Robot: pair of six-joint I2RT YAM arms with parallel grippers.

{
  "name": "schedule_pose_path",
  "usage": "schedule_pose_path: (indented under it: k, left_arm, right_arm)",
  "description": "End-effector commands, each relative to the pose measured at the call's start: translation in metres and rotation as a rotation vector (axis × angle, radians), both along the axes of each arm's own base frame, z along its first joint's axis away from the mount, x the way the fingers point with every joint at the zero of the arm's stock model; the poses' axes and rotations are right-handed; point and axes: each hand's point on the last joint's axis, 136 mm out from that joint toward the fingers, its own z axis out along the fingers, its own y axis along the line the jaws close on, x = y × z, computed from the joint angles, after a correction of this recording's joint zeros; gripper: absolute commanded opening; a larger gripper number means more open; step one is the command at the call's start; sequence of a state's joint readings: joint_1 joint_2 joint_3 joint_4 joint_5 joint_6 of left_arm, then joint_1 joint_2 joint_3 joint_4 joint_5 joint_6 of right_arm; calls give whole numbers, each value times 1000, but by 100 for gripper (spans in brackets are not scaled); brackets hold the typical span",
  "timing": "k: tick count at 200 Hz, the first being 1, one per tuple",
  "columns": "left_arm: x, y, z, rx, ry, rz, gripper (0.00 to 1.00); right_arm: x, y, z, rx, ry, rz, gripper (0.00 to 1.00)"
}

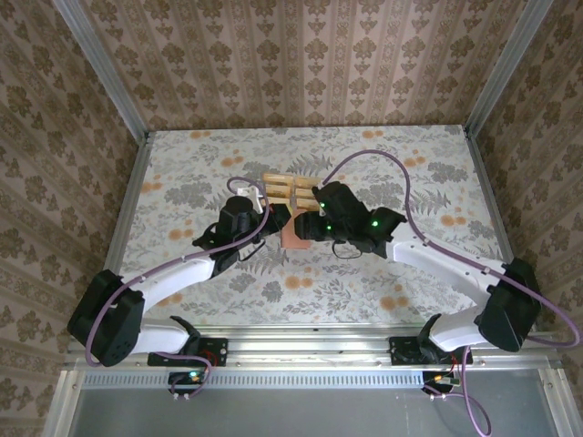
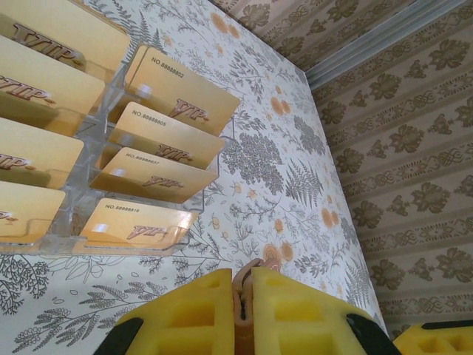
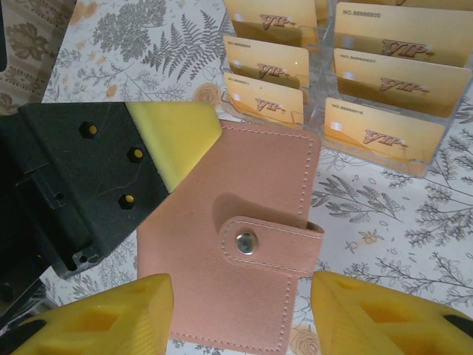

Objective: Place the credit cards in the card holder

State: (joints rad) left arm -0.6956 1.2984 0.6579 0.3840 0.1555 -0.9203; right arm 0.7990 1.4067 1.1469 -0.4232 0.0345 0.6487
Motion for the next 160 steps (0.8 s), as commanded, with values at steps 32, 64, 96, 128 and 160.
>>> schedule_pose_path:
  k: [32, 64, 96, 128, 160]
  left_arm:
    - [3, -3, 32, -47, -55, 16, 0]
    - [2, -3, 35, -51, -66, 20, 0]
    - [1, -2, 35, -48, -69, 22, 0]
    - [1, -2, 36, -48, -75, 23, 0]
    - [2, 3, 35, -25, -84, 36, 0]
  right_arm:
    - [12, 12, -13, -85, -14, -1, 54]
    - [16, 13, -21, -110, -11, -14, 51]
    - [19, 15, -32, -136, 1, -20, 41]
    - [22, 11, -38, -165, 5, -29, 11]
    - [22, -13, -40, -171, 10, -68, 0]
